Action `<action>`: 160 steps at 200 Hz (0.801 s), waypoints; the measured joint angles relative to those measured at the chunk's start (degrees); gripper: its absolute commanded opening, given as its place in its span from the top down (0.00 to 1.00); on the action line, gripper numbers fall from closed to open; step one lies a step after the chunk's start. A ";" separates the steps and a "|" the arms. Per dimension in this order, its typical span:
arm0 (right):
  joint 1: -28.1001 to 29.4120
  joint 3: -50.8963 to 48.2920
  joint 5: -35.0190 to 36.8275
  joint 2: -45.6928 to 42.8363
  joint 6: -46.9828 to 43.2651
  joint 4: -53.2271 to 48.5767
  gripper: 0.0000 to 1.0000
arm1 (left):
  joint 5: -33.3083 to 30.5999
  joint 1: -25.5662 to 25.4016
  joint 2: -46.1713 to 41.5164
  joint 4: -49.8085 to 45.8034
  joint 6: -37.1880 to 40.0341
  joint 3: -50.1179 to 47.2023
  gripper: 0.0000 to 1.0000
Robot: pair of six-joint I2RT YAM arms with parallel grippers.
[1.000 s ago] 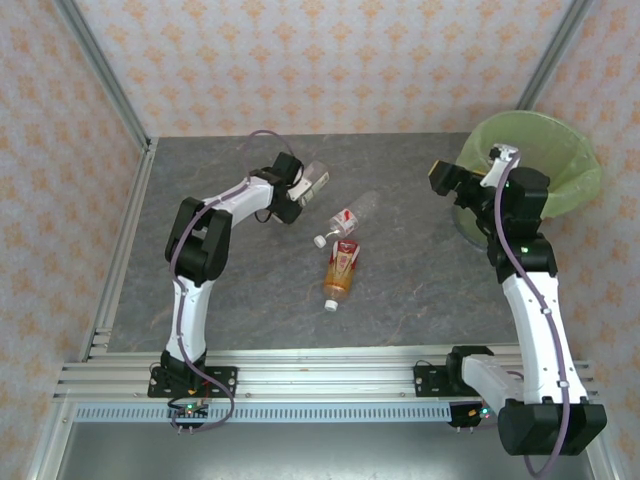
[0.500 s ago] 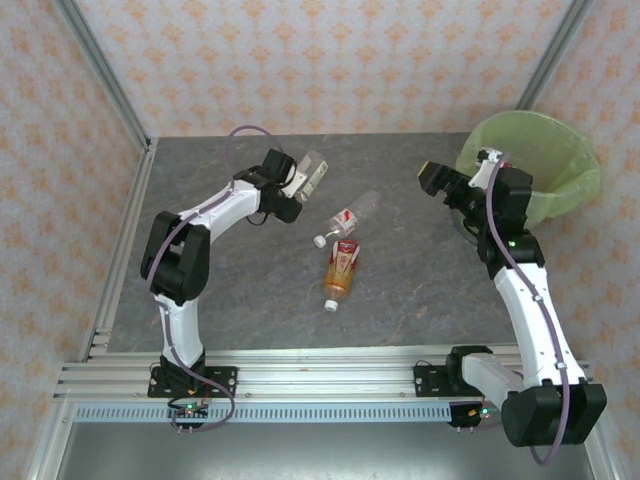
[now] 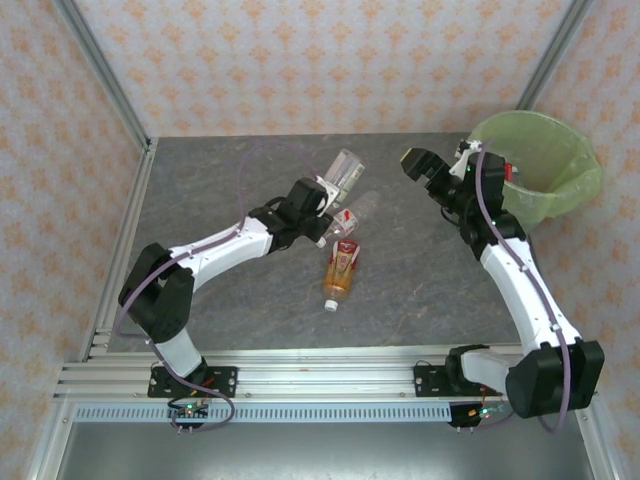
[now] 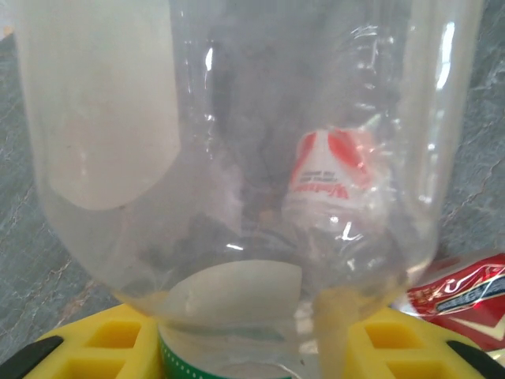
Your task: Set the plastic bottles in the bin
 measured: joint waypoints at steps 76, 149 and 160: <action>5.40 -0.68 -3.98 3.23 -2.67 4.20 0.01 | -2.58 -7.48 -1.77 6.10 -0.81 -1.62 1.00; 6.10 -4.13 -7.50 3.39 -5.03 10.93 0.01 | -2.99 -9.62 -3.78 9.42 -0.52 -3.21 1.00; 7.13 -4.68 -8.11 3.39 -5.49 12.04 0.01 | -3.45 -10.40 -3.78 9.97 -0.22 -3.21 1.00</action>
